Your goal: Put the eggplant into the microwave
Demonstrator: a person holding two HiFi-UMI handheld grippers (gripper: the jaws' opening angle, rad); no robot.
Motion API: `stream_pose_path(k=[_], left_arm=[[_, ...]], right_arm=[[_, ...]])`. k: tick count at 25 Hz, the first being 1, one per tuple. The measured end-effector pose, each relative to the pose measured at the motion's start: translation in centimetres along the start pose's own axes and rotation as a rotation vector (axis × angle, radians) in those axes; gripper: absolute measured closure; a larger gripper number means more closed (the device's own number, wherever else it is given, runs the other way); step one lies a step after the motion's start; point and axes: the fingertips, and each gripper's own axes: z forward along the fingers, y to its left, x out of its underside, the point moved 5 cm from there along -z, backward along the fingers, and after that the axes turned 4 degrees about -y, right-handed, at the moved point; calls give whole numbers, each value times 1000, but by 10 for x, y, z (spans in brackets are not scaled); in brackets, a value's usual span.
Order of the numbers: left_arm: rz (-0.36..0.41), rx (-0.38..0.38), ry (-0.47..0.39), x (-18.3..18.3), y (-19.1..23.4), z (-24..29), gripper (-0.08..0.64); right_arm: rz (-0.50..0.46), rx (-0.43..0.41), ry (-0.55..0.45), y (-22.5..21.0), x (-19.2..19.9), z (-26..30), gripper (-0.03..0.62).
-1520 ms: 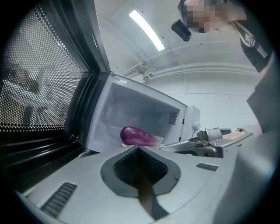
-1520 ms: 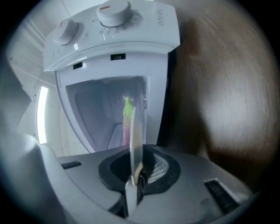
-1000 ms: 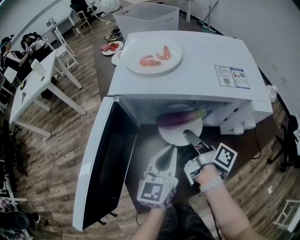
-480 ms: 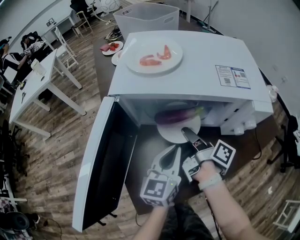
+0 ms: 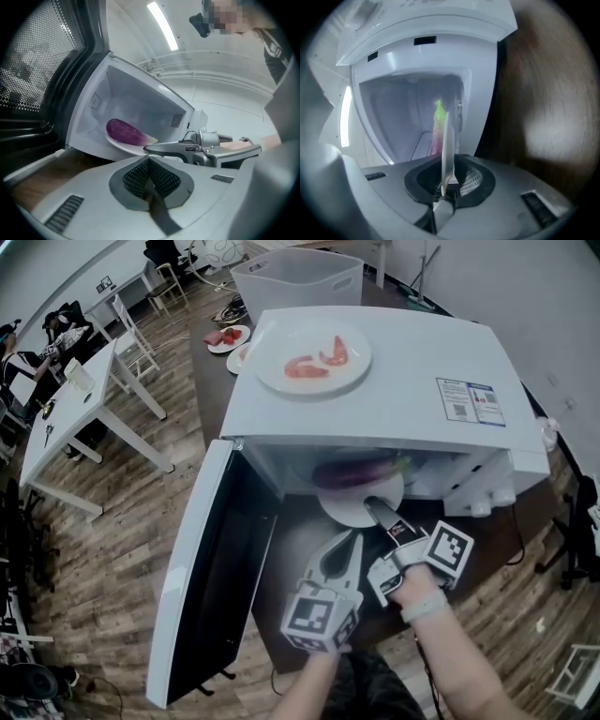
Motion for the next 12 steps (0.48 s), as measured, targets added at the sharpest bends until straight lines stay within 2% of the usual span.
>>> stream_pose_path(k=[3,8,12], left_arm=[[-9,-8,-4,-1,4,1,548],[-24,-10,1,0,4,5,548],[-29,-9,-3,-1,4,8,548]], right_arm=[[-48,-28,20,3,0,1,506],[-111,-54,60,6,4,-1,503],[-200,-77,110,9,9,-6,498]])
